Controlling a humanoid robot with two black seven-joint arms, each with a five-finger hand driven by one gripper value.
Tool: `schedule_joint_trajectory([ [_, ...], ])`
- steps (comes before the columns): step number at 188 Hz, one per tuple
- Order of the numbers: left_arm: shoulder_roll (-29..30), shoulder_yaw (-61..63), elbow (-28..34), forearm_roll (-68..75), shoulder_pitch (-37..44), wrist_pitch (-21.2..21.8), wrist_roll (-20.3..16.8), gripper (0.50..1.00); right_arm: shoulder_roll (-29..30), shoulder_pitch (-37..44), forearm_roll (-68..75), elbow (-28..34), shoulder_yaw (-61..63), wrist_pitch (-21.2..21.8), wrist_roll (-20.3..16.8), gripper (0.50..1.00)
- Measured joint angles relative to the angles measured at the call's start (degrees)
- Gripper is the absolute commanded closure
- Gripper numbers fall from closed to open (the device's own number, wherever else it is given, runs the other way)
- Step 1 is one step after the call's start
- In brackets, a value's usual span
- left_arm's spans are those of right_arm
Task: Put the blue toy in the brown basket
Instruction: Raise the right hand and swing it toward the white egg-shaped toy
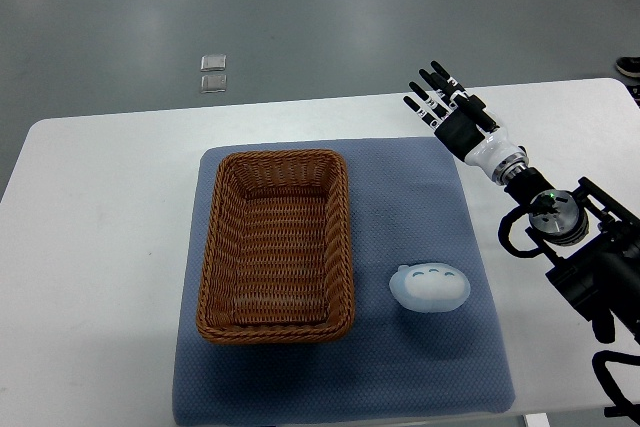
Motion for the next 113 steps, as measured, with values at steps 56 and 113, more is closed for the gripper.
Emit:
schedule_joint_trajectory([
  [56, 0.0, -0.2, 0.0, 0.0, 0.0, -0.1, 0.0, 0.500, -0.6, 0.6, -0.6, 0.3, -0.9, 0.4, -0.5, 0.591],
  [113, 0.0, -0.2, -0.4, 0.0, -0.6, -0.1, 0.0, 0.500, -6.9, 2.1, -10.4, 6.8, -4.8, 0.7, -3.0, 0.591],
])
